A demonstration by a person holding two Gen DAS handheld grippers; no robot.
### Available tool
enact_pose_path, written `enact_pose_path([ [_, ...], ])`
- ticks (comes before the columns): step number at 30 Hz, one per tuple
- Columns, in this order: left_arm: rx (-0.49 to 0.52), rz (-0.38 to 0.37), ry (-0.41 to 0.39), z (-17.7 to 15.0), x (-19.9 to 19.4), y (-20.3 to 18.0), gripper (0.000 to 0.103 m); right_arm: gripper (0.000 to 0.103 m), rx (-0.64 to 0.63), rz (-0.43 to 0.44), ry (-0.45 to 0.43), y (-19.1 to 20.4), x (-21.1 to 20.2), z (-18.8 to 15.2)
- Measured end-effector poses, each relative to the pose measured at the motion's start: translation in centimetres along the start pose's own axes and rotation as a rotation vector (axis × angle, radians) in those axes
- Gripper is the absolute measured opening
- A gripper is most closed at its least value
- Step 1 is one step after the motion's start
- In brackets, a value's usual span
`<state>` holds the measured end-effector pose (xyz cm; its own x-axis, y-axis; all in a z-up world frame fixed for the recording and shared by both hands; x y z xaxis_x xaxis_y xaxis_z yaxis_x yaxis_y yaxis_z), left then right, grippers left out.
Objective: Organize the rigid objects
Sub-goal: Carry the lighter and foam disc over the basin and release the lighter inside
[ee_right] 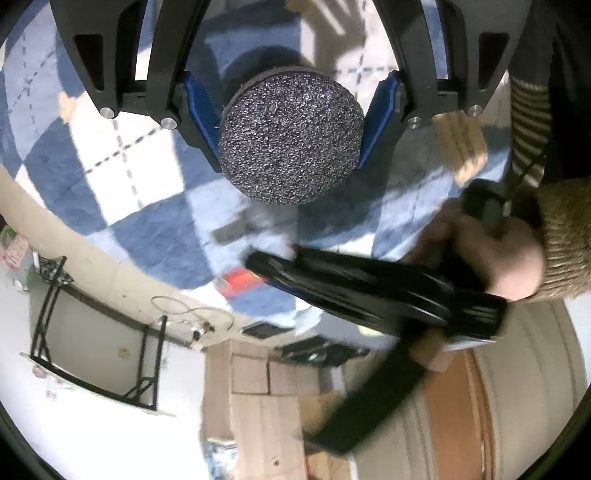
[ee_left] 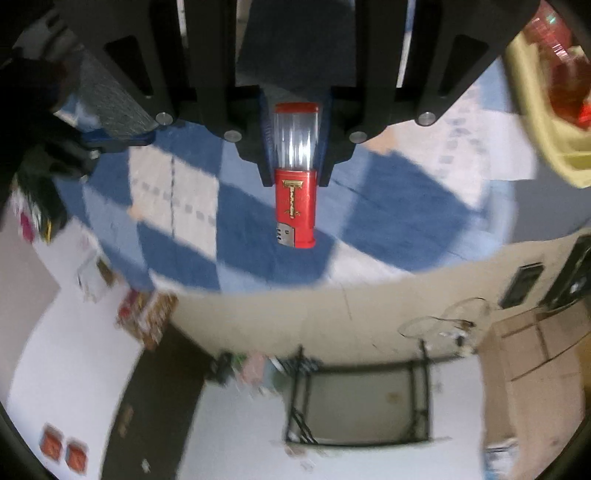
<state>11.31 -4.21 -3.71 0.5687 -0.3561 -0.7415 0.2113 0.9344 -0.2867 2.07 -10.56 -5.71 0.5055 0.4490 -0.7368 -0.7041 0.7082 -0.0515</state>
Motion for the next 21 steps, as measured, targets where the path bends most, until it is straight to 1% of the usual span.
enact_pose_path([
  [2, -0.019, 0.028, -0.046, 1.4, -2.7, 1.5, 0.024, 0.069, 0.022, 0.003, -0.038, -0.3, -0.7, 0.9],
  [4, -0.001, 0.093, -0.094, 2.7, -5.5, 3.8, 0.024, 0.069, 0.042, 0.012, -0.081, 0.2, -0.8, 2.9],
  [6, -0.008, 0.135, -0.111, 3.4, -8.0, 6.7, 0.024, 0.069, 0.037, 0.019, -0.102, 1.2, -0.6, 4.9],
  [9, -0.076, 0.212, -0.148, 3.4, -11.6, 12.0, 0.024, 0.069, -0.022, 0.056, -0.111, 4.6, 0.9, 8.1],
  [10, -0.105, 0.241, -0.157, 3.0, -12.8, 14.2, 0.024, 0.069, -0.056, 0.068, -0.104, 6.0, 2.0, 9.5],
  [12, -0.136, 0.279, -0.161, 2.1, -14.1, 17.2, 0.024, 0.069, -0.103, 0.089, -0.092, 8.3, 3.7, 11.6],
  [14, -0.171, 0.327, -0.153, 0.8, -14.9, 20.5, 0.024, 0.069, -0.126, 0.118, -0.091, 10.5, 5.9, 14.1],
  [15, -0.222, 0.352, -0.146, -0.1, -15.3, 22.9, 0.024, 0.069, -0.13, 0.128, -0.089, 11.0, 6.9, 15.0],
  [18, -0.315, 0.366, -0.142, -1.6, -15.8, 26.7, 0.024, 0.069, -0.152, 0.153, -0.078, 13.8, 9.7, 17.1],
  [21, -0.355, 0.363, -0.131, -3.2, -16.7, 28.6, 0.024, 0.069, -0.184, 0.168, -0.054, 15.7, 12.5, 17.7],
])
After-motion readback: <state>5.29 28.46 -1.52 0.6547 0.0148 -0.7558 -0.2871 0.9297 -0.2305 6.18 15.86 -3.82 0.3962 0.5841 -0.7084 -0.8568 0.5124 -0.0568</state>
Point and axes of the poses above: each gripper's, at about its wrist camera, not at the fingertips, and x roughly the way its jaws point, y to its left, z to its top, the point moved 10 cm from there along x, roughly the way its jaws point, and after that the axes turned 10 degrees about -x, right-handed, at the moved point
